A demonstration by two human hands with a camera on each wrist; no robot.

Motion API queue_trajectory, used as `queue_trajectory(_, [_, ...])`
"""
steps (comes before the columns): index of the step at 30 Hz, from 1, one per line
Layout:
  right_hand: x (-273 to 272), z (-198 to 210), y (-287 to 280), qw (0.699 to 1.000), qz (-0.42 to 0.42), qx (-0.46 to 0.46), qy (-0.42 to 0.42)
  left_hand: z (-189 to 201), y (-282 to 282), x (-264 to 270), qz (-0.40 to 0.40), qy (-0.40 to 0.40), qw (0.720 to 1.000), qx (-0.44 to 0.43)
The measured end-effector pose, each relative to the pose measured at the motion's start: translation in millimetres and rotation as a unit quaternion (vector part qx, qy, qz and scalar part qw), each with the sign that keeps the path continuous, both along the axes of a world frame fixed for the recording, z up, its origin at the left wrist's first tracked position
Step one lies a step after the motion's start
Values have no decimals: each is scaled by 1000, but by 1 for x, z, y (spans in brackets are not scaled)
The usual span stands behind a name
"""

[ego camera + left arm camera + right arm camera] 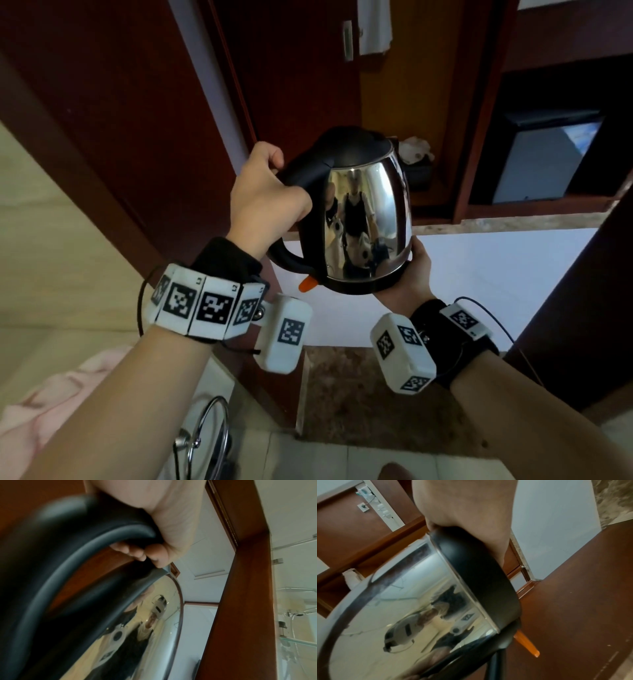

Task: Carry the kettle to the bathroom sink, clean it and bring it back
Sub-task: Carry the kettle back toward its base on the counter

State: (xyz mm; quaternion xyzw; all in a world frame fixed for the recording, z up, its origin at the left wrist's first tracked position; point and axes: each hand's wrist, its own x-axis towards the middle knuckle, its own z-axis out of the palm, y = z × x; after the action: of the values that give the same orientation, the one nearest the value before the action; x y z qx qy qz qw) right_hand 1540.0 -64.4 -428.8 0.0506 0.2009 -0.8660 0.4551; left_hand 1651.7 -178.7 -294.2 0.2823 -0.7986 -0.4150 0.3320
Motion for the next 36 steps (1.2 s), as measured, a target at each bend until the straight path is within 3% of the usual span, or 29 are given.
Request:
queue_trajectory(8, [-47,62,19,1000,2,-27,13,75,26,-43,-27,-1,999,-28])
queue_trajectory(17, [-93,118,44,999,-13,-34,23,125,47,-90,-24,27,998,-42])
queue_trajectory(26, [-115,141,38,1000,-16,-5,24,155,45,-117,-19,-11,999,-33])
queue_trajectory(36, [-161,138,-3,998,-29,18,50,148,0,-164,-16,-22,998,-62])
